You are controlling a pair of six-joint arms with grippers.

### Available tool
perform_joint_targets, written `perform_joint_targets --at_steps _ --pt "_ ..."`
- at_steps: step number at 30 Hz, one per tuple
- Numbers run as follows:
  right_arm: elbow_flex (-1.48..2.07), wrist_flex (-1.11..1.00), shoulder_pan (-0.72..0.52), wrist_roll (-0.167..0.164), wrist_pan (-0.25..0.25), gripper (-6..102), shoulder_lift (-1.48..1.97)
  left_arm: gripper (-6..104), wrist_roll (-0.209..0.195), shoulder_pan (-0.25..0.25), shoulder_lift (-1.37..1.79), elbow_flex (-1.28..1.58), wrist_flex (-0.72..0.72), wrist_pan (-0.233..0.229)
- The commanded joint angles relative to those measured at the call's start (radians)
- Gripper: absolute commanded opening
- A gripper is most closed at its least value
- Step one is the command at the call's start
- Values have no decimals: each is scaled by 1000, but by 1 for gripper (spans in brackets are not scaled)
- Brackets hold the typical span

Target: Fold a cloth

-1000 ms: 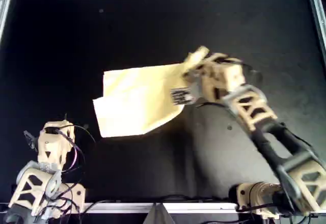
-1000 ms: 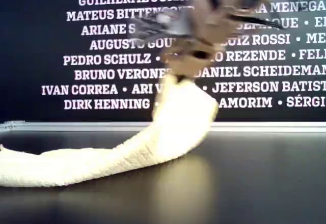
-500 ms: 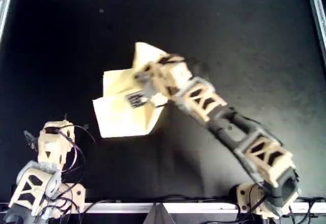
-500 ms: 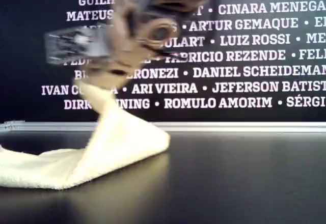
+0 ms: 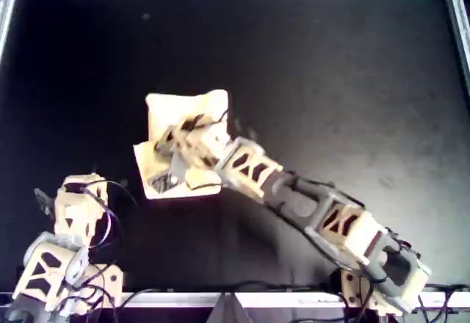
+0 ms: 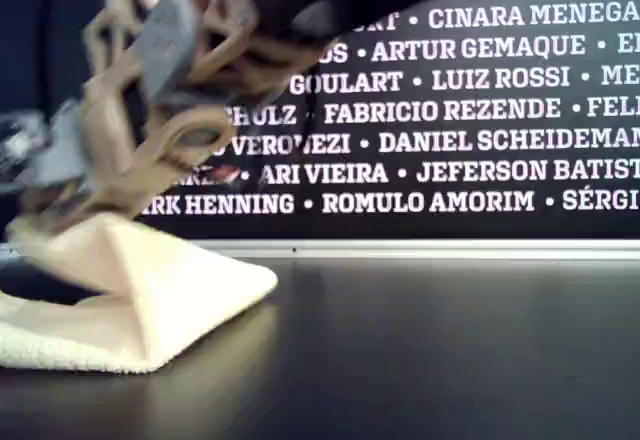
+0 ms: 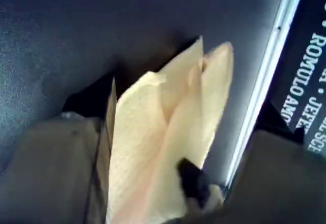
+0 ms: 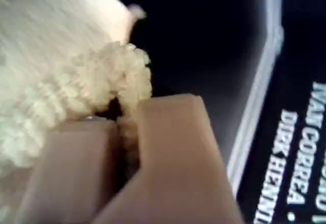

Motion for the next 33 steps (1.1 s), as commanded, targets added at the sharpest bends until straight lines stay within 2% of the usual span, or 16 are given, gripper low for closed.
perform_joint_targets --at_steps 1,4,7,11,14,22,23,27,29,33 --pt "-114 -46 25 6 6 4 11 97 5 -15 9 -9 -28 5" --pt "-120 -46 29 6 2 10 -12 97 5 -15 9 -9 -28 5" --pt "-106 -46 28 -2 -11 23 -14 97 6 -15 9 -9 -29 5" --pt "-100 -46 28 6 6 43 -12 97 8 -17 9 -9 -29 6" --pt "-100 -44 26 6 6 51 8 97 8 -17 9 -9 -31 6" --pt "-98 -44 23 5 6 55 46 97 8 -17 11 -9 -31 8" --pt "-98 -44 25 -8 6 55 48 97 8 -17 11 -8 -31 8" --pt "-94 -17 18 -14 3 54 95 97 8 -17 11 -5 -31 6" --pt "-75 25 23 -28 -9 54 138 97 8 -17 11 -5 -31 6" --pt "-44 160 48 -127 5 54 216 97 8 -17 11 -5 -29 6"
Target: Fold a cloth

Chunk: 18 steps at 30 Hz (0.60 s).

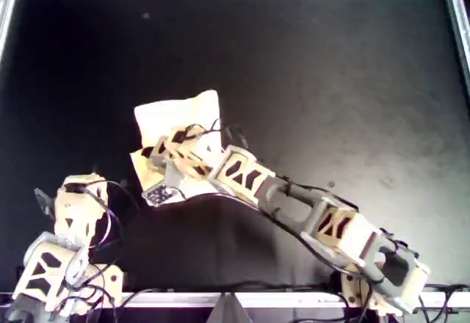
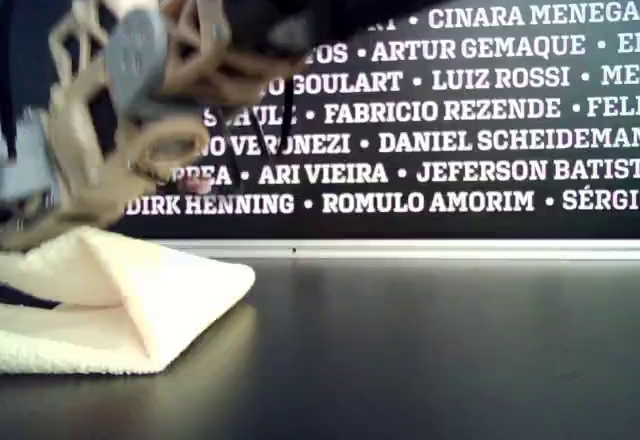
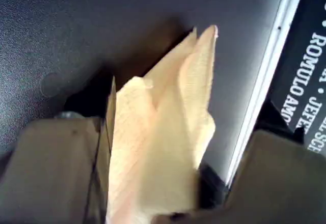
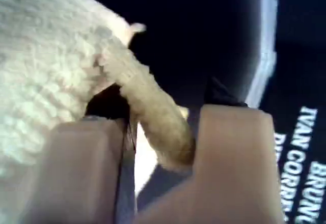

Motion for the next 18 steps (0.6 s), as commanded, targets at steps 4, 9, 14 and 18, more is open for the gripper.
perform_joint_targets --at_steps 4,9,14,18 --pt "-20 137 20 -120 6 54 198 97 8 -15 11 -5 -29 6" --pt "-20 207 17 -135 6 54 201 97 8 3 11 -5 -26 0" --pt "-20 407 -17 -133 8 54 310 97 8 83 12 -5 -25 6" --pt "-20 586 -118 -133 8 54 411 97 8 115 12 -6 -23 8"
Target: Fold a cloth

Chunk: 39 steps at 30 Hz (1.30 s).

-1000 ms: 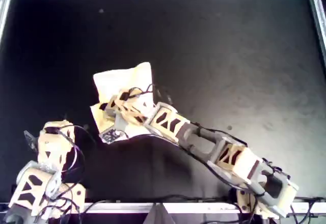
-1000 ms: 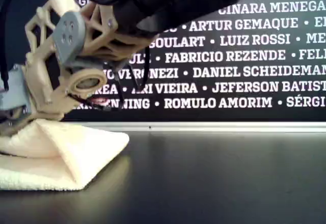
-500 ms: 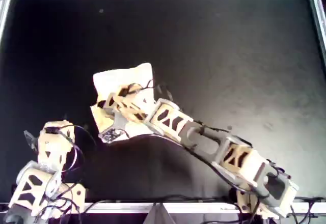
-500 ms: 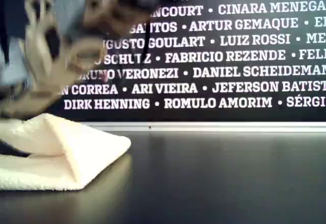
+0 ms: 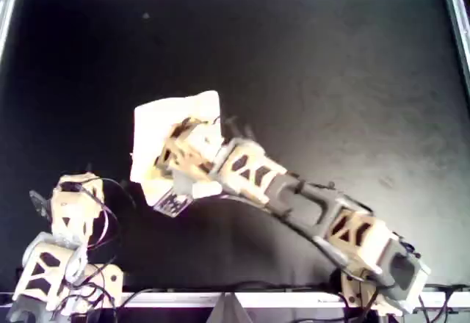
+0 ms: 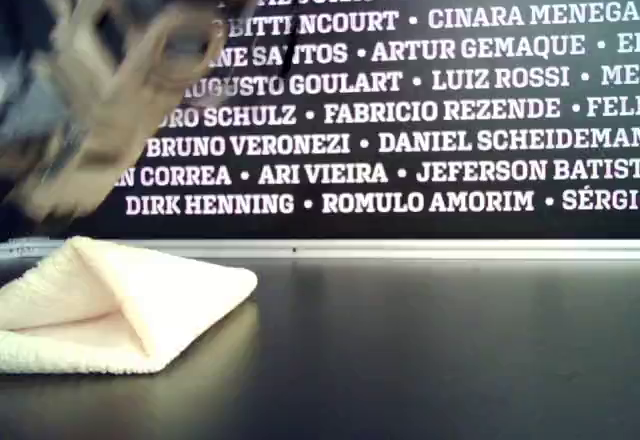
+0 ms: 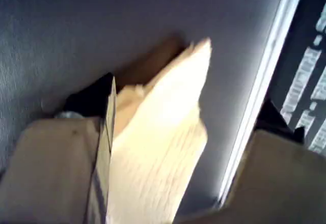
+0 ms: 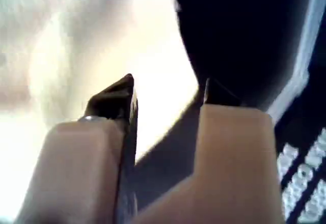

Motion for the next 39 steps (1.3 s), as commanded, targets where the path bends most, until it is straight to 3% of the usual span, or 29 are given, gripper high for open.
perform_joint_targets --at_steps 1,8,13,16,21,26,31,34,39 --pt "-25 152 -129 -3 6 54 209 97 8 41 12 -6 -23 8" --pt "51 356 -380 9 6 54 439 97 8 46 12 -6 -23 8" --pt "476 341 -451 12 9 54 801 96 6 48 11 -6 -15 8" --pt "804 278 -549 14 9 54 1034 96 -3 48 11 -6 -15 8" --pt "1262 84 -842 -5 8 54 1407 96 5 48 11 -6 -12 8" --pt "1603 -86 -1046 -6 6 54 1583 96 6 48 11 -6 -11 17" --pt "1825 -215 -1083 -5 -9 54 1629 96 14 48 11 -6 69 97" --pt "1902 -341 -1083 -5 -9 54 1629 96 63 61 11 -6 133 152" --pt "2005 -543 -1081 -5 -8 53 1601 96 133 94 11 -6 150 158"
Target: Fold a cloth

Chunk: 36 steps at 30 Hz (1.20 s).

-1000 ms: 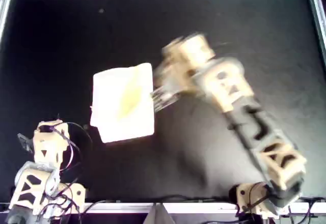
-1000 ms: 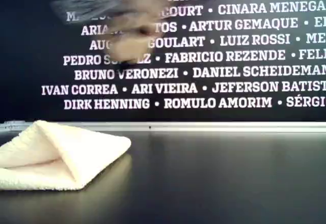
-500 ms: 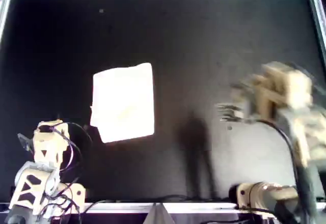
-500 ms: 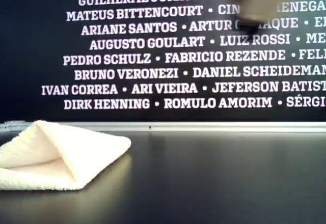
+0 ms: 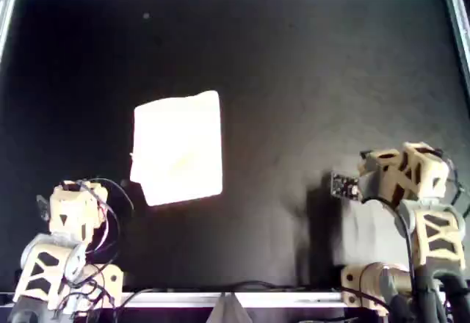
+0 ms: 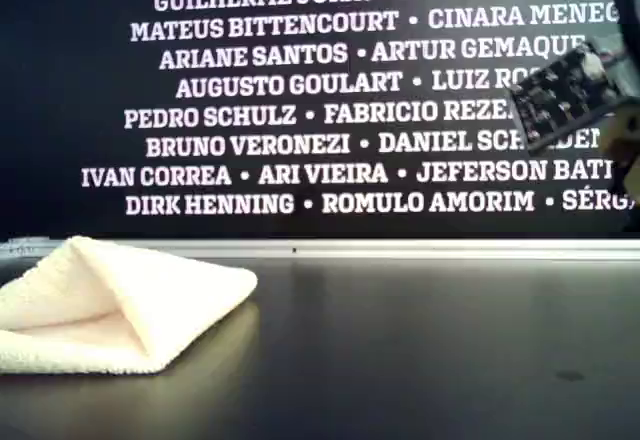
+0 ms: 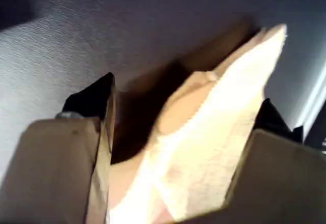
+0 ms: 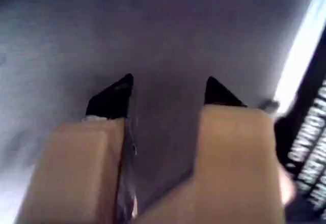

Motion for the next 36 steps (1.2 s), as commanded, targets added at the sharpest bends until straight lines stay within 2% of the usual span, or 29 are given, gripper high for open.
perform_joint_targets --at_steps 1,5,8,10,13,14,16,21,24,26,33,36 --pt "43 -150 5 5 0 52 20 96 26 41 12 -6 5 3" --pt "153 -209 -5 5 6 36 32 95 14 97 11 -6 5 11" --pt "198 -210 -3 5 0 21 44 91 11 107 11 -6 6 11" --pt "204 -210 -3 5 5 11 46 83 11 107 11 -6 6 11" --pt "204 -210 -2 6 -9 1 43 67 11 107 12 -6 6 11" --pt "207 -210 0 18 -9 -2 38 61 9 107 14 -8 5 11" --pt "212 -210 -3 8 5 -2 25 48 9 107 14 -8 5 11" --pt "287 -209 -3 8 -3 -2 49 15 9 107 17 -8 3 12" --pt "308 -209 -2 8 -2 -2 109 1 9 107 18 -8 -9 12" --pt "336 -209 -3 8 5 -2 172 -2 9 107 20 -8 -11 12" --pt "440 -209 -3 8 5 -2 400 -1 8 107 21 -8 -8 14" --pt "440 -193 -2 18 5 -2 414 -1 8 106 21 -8 -6 14"
